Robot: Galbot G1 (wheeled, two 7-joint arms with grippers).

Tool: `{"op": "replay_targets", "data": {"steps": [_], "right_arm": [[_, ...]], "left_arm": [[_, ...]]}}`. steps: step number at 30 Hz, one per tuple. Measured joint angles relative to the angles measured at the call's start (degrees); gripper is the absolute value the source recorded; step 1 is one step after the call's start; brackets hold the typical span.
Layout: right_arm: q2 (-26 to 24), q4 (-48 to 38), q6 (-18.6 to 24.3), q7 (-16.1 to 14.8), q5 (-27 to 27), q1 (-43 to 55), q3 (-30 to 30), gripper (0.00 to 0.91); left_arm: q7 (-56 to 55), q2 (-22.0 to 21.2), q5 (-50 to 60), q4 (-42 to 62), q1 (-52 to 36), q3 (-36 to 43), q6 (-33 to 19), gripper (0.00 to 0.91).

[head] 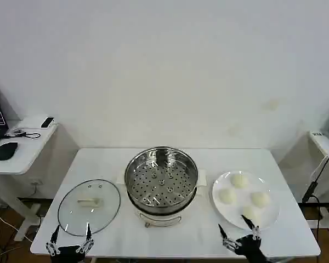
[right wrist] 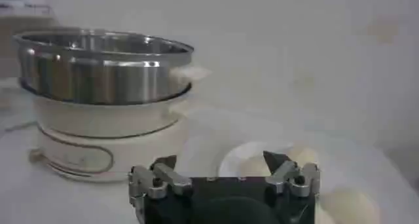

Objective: Take steamed baozi put them in steamer then cover it.

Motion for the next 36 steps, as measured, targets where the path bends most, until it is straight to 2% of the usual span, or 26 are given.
{"op": "replay_targets", "data": {"steps": [5, 9, 12, 16, 21, 27, 31, 36], "right_arm": [[-5.03, -1.17, -3.16, -1.85, -3.58, 3.58, 3.3, 0.907], [-10.36, -3.22, -5.99, -4.91, -6.35, 7.78, 5.19, 0.907], [-15.02, -5.75, -7.27, -8.64, -8.72, 11.97, 5.55, 0.907], [-21.88, -10.37, -8.32, -15.3, -12.07, 19.65, 3.08, 0.907], [-29.01, -17.25, -8.54, -24.32, -15.47, 32.62, -5.27, 0.907], [-33.64, -26.12, -7.21, -34.89, -18.39, 50.83, -20.6, 0.907], [-34.71, -31.73, -6.13, -40.36, -20.22, 61.65, -30.81, 0.907], [-34.51, -38.23, -5.38, -44.63, -21.74, 73.2, -42.13, 0.907]], "left_arm": [[1.24, -0.34, 1.95, -1.19, -0.26, -0.79, 2.0, 0.907], [2.48, -0.55, 3.32, -1.94, -0.2, -0.65, 2.67, 0.907], [3.12, -0.94, 4.37, -2.2, -0.46, -0.67, 2.82, 0.907], [3.59, -1.38, 5.23, -2.68, -0.43, -1.01, 3.04, 0.907], [3.88, -2.01, 6.02, -3.3, -0.04, -1.66, 3.13, 0.907], [4.13, -2.16, 6.37, -4.08, 0.29, -2.72, 3.32, 0.907], [4.44, -2.43, 6.54, -4.32, -0.11, -3.48, 3.59, 0.907], [4.58, -2.73, 6.71, -4.33, -0.5, -4.04, 3.67, 0.907]]}}
